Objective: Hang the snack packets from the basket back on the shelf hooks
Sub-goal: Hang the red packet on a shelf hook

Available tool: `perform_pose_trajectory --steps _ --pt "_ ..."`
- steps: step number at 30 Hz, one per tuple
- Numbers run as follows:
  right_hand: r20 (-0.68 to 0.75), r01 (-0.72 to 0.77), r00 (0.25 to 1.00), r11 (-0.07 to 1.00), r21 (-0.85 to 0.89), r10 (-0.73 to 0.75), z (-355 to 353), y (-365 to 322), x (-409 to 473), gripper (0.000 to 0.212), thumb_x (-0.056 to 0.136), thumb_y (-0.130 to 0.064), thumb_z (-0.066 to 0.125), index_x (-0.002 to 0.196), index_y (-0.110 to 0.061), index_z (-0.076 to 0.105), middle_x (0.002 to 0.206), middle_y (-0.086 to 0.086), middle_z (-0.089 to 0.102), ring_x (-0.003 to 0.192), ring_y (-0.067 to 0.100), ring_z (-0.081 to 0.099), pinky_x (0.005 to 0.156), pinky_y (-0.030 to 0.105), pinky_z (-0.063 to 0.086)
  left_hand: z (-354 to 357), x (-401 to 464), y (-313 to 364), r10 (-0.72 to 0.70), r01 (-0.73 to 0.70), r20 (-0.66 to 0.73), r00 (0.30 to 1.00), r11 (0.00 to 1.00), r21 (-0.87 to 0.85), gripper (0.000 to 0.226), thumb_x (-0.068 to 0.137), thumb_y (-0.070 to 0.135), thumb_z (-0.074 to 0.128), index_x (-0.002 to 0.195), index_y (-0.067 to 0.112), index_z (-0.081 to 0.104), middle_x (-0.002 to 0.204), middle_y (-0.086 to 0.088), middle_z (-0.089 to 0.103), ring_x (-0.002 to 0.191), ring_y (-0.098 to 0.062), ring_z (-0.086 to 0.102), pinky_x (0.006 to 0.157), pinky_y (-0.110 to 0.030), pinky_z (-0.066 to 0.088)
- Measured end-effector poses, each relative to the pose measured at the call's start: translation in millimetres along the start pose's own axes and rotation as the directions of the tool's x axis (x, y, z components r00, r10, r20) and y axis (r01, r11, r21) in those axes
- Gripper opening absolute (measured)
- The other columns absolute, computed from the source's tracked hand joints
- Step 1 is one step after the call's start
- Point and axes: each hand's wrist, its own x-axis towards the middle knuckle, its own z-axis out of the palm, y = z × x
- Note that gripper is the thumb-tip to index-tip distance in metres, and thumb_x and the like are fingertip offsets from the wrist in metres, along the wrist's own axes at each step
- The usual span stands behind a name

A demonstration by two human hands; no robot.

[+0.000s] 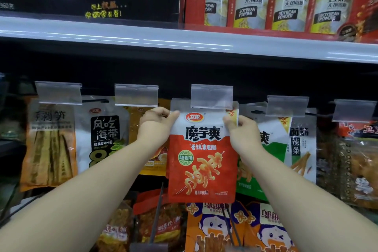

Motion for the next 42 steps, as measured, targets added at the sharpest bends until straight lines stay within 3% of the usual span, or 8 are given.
perform_pose_trajectory --steps 4,6,12,19,30,34,38,42 --pt "-0.003 -0.041 0.999 0.994 -0.104 0.041 5 1 17 0.040 0.093 -0.034 0.057 0.064 -0.007 0.049 0.060 0.004 0.042 0.055 0.020 0.035 0.051 0.031 0.025 8 14 -4 -0.030 0.038 -0.048 0.998 0.984 0.176 0.042 0.087 0.046 0.061 0.112 0.013 0.065 0.103 -0.003 0.066 0.092 -0.023 0.058 0.071 -0.025 0.042" --pt "-0.016 -0.080 0.997 0.980 -0.185 0.078 9 3 28 0.042 0.092 -0.028 0.059 0.059 -0.013 0.038 0.060 0.003 0.040 0.055 0.022 0.036 0.047 0.030 0.023 12 19 -4 -0.074 0.082 -0.046 0.996 0.974 0.213 0.042 0.088 0.045 0.061 0.114 0.012 0.062 0.103 -0.007 0.062 0.082 -0.022 0.056 0.065 -0.027 0.043" --pt "-0.021 -0.143 0.989 0.939 -0.311 0.144 22 15 49 0.019 0.092 -0.014 0.058 0.077 -0.006 0.049 0.091 0.016 0.056 0.077 0.029 0.054 0.065 0.030 0.041 27 39 -17 -0.157 0.147 0.000 0.988 0.927 0.345 0.028 0.093 0.030 0.055 0.082 0.004 0.053 0.088 -0.013 0.053 0.080 -0.028 0.050 0.068 -0.031 0.038" --pt "-0.008 -0.123 0.992 0.922 -0.368 0.129 30 23 48 0.018 0.090 -0.015 0.059 0.094 0.002 0.063 0.101 0.021 0.064 0.081 0.032 0.057 0.070 0.030 0.042 39 35 -23 -0.133 0.130 -0.005 0.991 0.958 0.255 0.051 0.089 0.060 0.050 0.116 0.020 0.065 0.105 -0.009 0.067 0.090 -0.028 0.061 0.074 -0.029 0.043" --pt "0.046 -0.052 0.996 0.906 -0.420 0.079 14 27 34 0.026 0.089 -0.021 0.066 0.077 -0.011 0.046 0.099 0.012 0.061 0.074 0.020 0.052 0.062 0.025 0.038 15 24 -8 -0.092 0.135 -0.149 0.984 0.941 0.311 0.018 0.089 0.025 0.059 0.094 0.007 0.056 0.107 -0.018 0.063 0.090 -0.034 0.060 0.076 -0.037 0.050" --pt "0.032 0.026 0.999 0.905 -0.424 -0.013 5 33 23 0.024 0.088 -0.019 0.066 0.103 -0.010 0.049 0.111 0.012 0.060 0.087 0.024 0.054 0.073 0.030 0.044 1 14 -6 -0.060 0.112 -0.153 0.986 0.926 0.360 0.030 0.091 0.033 0.057 0.115 0.016 0.058 0.124 -0.012 0.061 0.108 -0.034 0.059 0.087 -0.039 0.050" --pt "0.044 0.187 0.980 0.829 -0.527 -0.194 -4 29 -1 0.025 0.092 -0.019 0.057 0.112 -0.011 0.047 0.118 0.008 0.048 0.090 0.020 0.048 0.075 0.032 0.040 -19 -11 -20 0.245 -0.188 -0.015 0.969 0.782 0.595 0.025 0.091 0.043 0.053 0.111 0.029 0.060 0.099 0.009 0.067 0.096 -0.022 0.064 0.073 -0.034 0.054" --pt "0.210 0.326 0.945 0.666 -0.671 -0.251 -1 23 -33 0.035 0.095 -0.027 0.051 0.126 -0.011 0.045 0.123 0.005 0.051 0.108 0.022 0.053 0.084 0.034 0.048 -42 -35 -39 0.322 -0.328 0.166 0.932 0.559 0.761 0.033 0.091 0.050 0.047 0.113 0.029 0.059 0.107 0.005 0.065 0.098 -0.023 0.063 0.069 -0.032 0.050"
